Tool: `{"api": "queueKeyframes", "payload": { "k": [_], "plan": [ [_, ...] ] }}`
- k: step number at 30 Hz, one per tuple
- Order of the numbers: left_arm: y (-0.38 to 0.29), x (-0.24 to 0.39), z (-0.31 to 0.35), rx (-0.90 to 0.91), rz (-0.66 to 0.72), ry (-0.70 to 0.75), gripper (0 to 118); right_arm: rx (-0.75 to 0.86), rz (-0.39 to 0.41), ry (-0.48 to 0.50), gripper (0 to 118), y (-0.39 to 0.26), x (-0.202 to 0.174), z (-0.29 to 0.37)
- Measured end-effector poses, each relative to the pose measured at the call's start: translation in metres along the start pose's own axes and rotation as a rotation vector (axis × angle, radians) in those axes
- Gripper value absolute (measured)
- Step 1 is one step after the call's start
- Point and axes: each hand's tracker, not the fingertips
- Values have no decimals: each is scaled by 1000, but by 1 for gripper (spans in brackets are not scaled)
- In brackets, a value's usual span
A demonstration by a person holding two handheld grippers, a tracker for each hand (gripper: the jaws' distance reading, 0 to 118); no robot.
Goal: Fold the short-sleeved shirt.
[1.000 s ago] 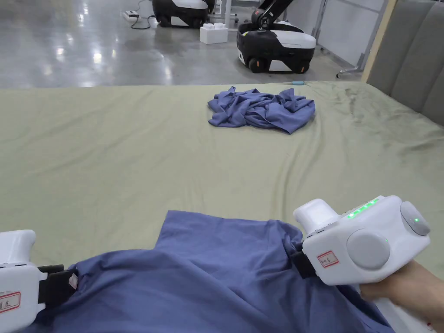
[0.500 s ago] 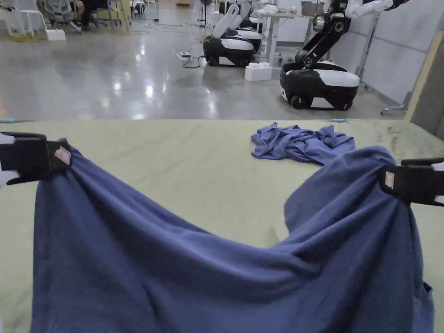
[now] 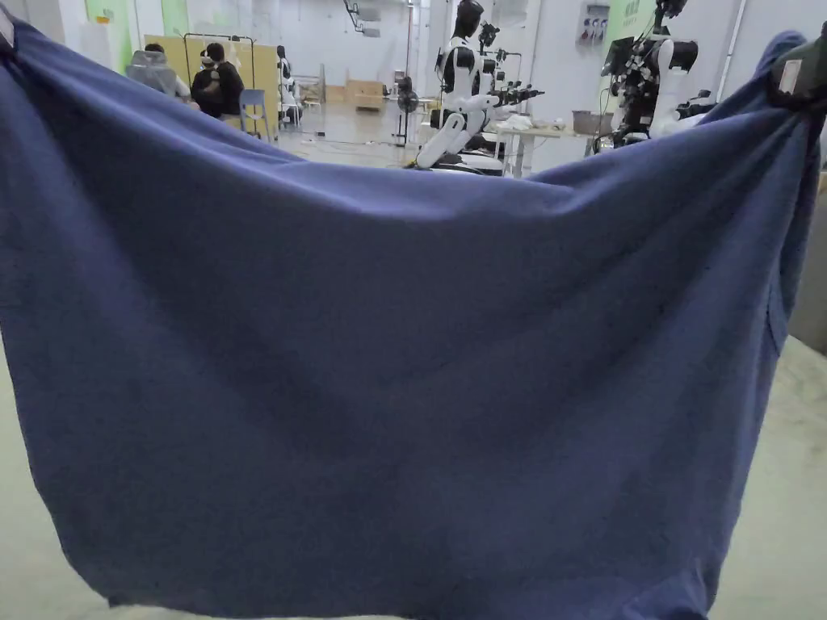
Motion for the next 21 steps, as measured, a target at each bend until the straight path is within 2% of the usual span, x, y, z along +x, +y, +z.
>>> {"api": "queueKeyframes", "payload": {
  "k": [5, 13, 21],
  "plan": [
    [36, 6, -22, 44, 4, 49, 4, 48, -6, -42, 6, 36, -14, -38],
    [65, 7, -76, 122, 50, 121, 4, 127, -11, -114, 6, 51, -30, -108],
    [62, 14, -144, 131, 91, 151, 4, 129, -105, -163, 6, 47, -27, -192]
  ]
}}
